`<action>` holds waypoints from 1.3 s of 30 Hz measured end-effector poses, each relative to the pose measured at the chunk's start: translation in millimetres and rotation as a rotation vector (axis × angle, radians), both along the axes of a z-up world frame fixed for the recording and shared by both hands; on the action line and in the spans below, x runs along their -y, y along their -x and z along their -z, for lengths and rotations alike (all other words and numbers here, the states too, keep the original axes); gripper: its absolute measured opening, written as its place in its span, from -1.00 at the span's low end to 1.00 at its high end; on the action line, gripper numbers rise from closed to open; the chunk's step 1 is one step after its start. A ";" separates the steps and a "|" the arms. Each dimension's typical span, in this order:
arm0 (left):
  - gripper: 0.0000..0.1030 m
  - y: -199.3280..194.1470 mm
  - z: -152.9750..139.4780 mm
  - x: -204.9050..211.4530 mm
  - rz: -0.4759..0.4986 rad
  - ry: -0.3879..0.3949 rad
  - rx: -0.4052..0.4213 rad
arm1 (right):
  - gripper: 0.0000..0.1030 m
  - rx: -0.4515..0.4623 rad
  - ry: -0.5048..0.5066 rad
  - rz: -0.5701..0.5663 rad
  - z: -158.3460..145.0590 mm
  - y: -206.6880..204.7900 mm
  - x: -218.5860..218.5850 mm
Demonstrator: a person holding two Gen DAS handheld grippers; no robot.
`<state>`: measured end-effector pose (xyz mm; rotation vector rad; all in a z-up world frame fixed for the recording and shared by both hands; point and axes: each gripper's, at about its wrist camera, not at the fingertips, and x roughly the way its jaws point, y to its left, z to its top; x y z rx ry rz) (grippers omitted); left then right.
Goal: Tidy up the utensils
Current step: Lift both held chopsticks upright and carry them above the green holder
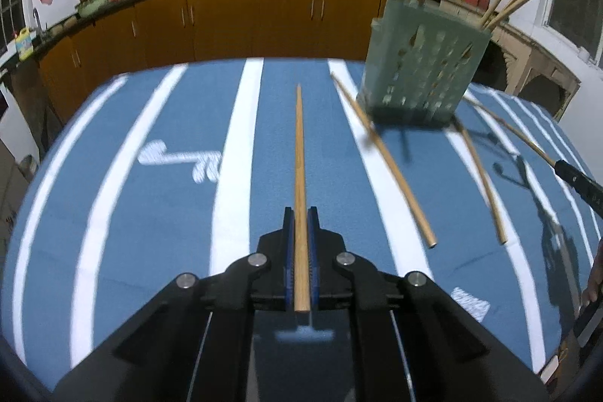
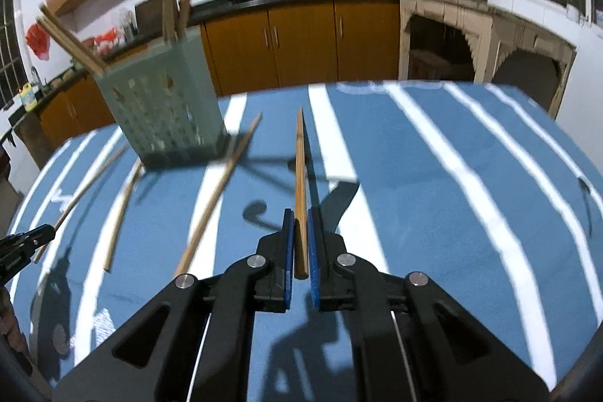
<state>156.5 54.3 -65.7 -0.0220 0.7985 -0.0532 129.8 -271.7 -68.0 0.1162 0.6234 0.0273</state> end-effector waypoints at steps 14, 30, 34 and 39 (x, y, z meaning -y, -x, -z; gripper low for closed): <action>-0.85 20.5 -84.5 -13.2 -0.032 0.097 0.266 | -0.85 0.217 -0.057 0.022 -60.7 19.5 20.7; -0.85 16.8 -130.0 -2.3 -0.012 0.144 0.369 | -0.85 0.332 -0.103 -0.021 -104.2 24.3 21.9; -0.85 13.9 -132.1 -1.3 -0.010 0.138 0.365 | -0.85 0.319 -0.123 -0.035 -110.3 19.4 22.4; -0.85 11.4 -142.5 2.2 0.009 0.124 0.372 | -0.85 0.314 -0.162 -0.069 -123.1 14.4 20.4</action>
